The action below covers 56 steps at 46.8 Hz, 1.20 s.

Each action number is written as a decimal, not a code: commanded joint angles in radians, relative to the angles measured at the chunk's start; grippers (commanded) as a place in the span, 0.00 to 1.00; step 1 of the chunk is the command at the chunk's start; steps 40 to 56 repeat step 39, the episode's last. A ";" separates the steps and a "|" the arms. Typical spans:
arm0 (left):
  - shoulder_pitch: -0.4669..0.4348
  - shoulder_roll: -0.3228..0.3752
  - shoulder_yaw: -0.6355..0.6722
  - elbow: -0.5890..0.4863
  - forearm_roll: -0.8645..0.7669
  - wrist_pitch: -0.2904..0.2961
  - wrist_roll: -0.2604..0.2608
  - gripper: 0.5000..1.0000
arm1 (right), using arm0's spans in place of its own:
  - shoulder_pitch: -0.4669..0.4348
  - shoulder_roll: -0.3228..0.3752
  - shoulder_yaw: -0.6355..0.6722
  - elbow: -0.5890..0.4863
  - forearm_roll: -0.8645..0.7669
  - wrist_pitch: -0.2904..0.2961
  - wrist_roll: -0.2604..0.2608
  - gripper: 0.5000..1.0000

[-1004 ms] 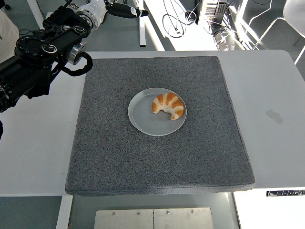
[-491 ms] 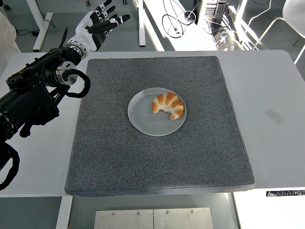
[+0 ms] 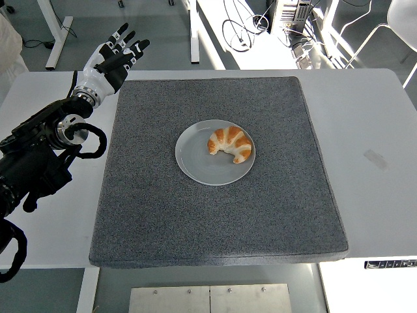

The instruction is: Place the bread on the plate

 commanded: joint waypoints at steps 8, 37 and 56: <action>0.019 -0.006 -0.012 0.000 -0.004 -0.047 0.005 0.97 | 0.000 0.000 -0.001 -0.007 0.000 0.001 0.000 1.00; 0.065 -0.021 -0.002 0.012 -0.002 -0.045 0.000 0.97 | -0.002 0.000 -0.001 -0.001 0.000 0.003 0.000 1.00; 0.070 -0.023 -0.002 0.012 -0.002 -0.045 0.000 0.97 | -0.002 0.000 -0.001 -0.001 -0.001 0.001 0.000 1.00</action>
